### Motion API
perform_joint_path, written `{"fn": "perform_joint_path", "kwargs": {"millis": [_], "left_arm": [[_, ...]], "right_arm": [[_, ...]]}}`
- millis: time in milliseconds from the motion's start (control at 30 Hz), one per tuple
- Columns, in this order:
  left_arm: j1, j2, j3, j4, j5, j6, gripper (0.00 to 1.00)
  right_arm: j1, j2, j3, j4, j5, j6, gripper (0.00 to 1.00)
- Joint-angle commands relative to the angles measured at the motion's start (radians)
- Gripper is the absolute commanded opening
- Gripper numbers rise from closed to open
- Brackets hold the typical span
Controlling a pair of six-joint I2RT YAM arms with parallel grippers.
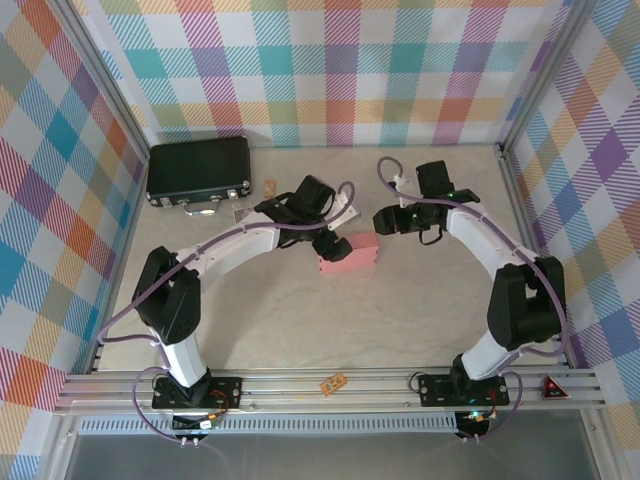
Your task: Fold the paper box
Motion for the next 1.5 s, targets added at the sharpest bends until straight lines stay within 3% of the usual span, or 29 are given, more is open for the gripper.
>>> {"fn": "perform_joint_path", "kwargs": {"millis": [0, 100, 300, 733, 900, 1167, 1467], "left_arm": [[-0.004, 0.088, 0.105, -0.104, 0.051, 0.119, 0.82], [-0.006, 0.137, 0.165, -0.185, 0.079, 0.148, 0.79], [-0.011, 0.164, 0.166, -0.193, 0.089, 0.169, 0.78], [-0.067, 0.146, 0.048, -0.033, -0.126, 0.21, 0.55], [-0.087, 0.125, 0.002, 0.032, -0.227, 0.217, 0.52], [-0.126, 0.078, -0.13, 0.317, -0.529, 0.279, 0.52], [-0.189, 0.179, -0.246, 0.702, -0.908, 0.483, 0.57]], "right_arm": [[-0.017, -0.052, -0.053, 0.016, 0.017, 0.017, 0.61], [-0.031, -0.089, -0.097, 0.019, 0.028, 0.017, 0.61], [-0.062, -0.139, -0.144, 0.021, 0.03, 0.018, 0.61], [-0.075, -0.169, -0.157, 0.023, 0.047, 0.012, 0.61], [-0.077, -0.169, -0.161, 0.019, 0.053, 0.012, 0.61], [-0.086, -0.176, -0.166, 0.022, 0.064, 0.017, 0.61], [-0.103, -0.185, -0.184, 0.029, 0.069, 0.018, 0.61]]}}
